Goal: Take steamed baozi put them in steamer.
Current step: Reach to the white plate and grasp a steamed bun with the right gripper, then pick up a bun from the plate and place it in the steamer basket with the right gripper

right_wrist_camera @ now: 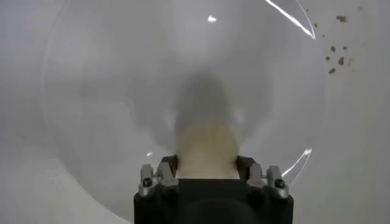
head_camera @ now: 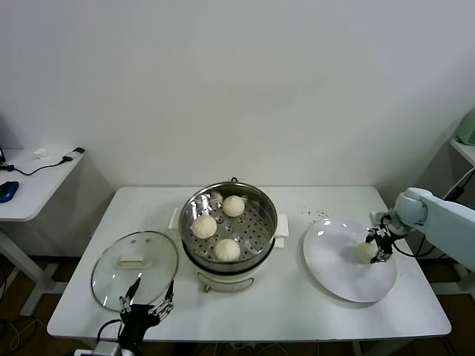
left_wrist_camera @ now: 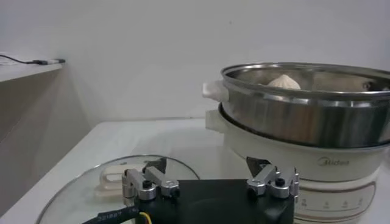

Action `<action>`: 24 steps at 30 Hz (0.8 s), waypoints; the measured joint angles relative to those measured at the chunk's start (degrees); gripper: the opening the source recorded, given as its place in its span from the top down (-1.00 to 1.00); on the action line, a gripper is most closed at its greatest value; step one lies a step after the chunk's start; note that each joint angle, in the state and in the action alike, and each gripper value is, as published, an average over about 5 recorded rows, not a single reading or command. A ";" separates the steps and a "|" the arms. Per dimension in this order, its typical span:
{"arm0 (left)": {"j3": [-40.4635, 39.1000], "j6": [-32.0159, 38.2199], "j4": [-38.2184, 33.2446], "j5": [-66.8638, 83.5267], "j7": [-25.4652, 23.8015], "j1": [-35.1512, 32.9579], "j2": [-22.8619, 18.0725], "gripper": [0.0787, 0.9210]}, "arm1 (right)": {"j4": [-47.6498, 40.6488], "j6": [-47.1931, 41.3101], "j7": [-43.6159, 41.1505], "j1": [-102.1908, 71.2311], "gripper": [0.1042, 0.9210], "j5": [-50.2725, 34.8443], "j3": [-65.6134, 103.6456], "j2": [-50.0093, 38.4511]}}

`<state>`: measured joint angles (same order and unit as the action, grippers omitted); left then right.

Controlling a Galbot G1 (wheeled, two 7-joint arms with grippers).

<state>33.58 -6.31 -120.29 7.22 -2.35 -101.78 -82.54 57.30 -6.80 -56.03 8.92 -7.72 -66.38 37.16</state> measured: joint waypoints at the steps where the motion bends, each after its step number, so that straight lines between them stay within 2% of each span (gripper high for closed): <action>1: -0.02 -0.01 -0.10 -0.02 0.00 -0.04 0.00 -0.77 | 0.46 -0.21 0.00 0.57 -0.27 -0.37 -0.30 -0.21; 6: -0.08 -0.13 -0.65 -0.14 0.00 -0.29 0.07 -0.77 | 4.12 -1.56 0.01 6.97 -0.27 -4.41 -4.84 -1.01; 12: -0.33 -0.11 -1.11 -0.14 0.06 -0.11 0.29 -0.77 | 10.78 -3.83 0.44 22.62 -0.26 -14.86 -16.76 0.59; 18: -0.93 -0.04 -1.22 -0.06 0.12 0.58 0.05 -0.77 | 18.58 -7.30 2.04 37.86 -0.27 -28.24 -25.75 5.62; 24: -0.82 -0.03 -1.24 0.30 0.16 0.84 -0.02 -0.77 | 24.40 -11.33 5.02 45.37 -0.26 -39.35 -29.18 12.37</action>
<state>32.76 -6.34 -121.53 7.52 -2.19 -100.94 -82.56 81.70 -18.13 -51.01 54.29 -47.08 -95.56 49.53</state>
